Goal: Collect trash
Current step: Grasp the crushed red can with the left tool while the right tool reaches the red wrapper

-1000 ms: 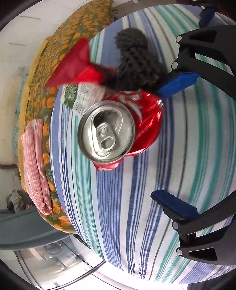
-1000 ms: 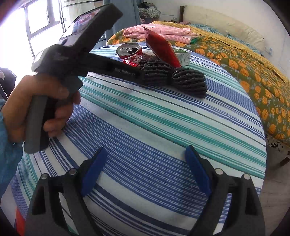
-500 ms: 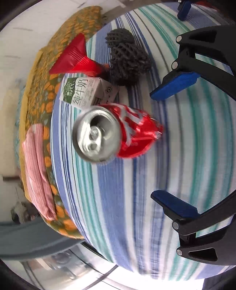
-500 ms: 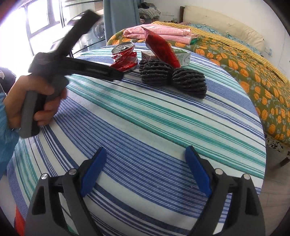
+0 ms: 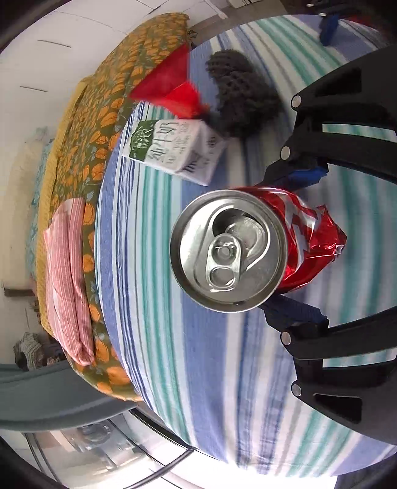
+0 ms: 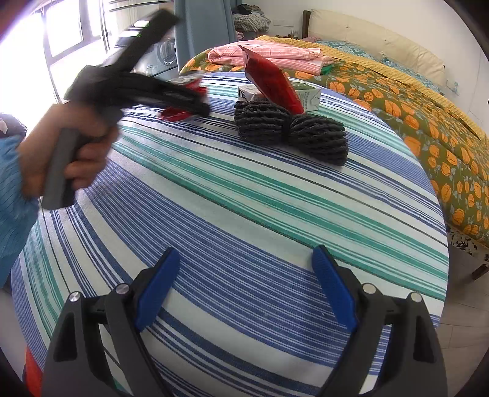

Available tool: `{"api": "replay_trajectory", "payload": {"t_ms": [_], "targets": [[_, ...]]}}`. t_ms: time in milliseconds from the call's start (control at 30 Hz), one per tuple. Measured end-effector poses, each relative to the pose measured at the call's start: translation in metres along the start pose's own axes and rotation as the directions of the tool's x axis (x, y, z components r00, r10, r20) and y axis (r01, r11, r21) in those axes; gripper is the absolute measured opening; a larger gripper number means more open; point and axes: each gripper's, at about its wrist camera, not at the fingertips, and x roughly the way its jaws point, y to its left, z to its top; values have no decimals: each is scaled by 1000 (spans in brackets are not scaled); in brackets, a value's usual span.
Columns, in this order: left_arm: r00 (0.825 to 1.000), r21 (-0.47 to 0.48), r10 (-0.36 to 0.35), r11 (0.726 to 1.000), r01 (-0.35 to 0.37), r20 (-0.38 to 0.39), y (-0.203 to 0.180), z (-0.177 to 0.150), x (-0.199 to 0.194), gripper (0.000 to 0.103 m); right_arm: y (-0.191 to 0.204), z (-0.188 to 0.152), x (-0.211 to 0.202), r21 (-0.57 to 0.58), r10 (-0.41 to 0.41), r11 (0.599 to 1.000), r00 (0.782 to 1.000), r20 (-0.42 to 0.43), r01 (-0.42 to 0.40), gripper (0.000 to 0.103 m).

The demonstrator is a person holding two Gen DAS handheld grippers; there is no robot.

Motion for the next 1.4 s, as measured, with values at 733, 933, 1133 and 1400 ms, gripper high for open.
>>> {"api": "replay_trajectory", "payload": {"t_ms": [733,933,1133,1400], "targets": [[998,-12,61,998,-61,-16,7,-113,-66,94,-2,-3,-2,15,-21,1000,1000,1,21,87],[998,-24,65,998,-66,-17,11,-115,-66,97,-6,-2,-2,33,-9,999,1000,-2,10,88],[998,-30,63,998,-63,-15,12,-115,-66,98,-21,61,-14,29,-21,999,994,104,18,88],[998,-38,55,998,-55,-14,14,-115,-67,98,-1,157,37,-184,-111,974,988,105,129,79]]}}
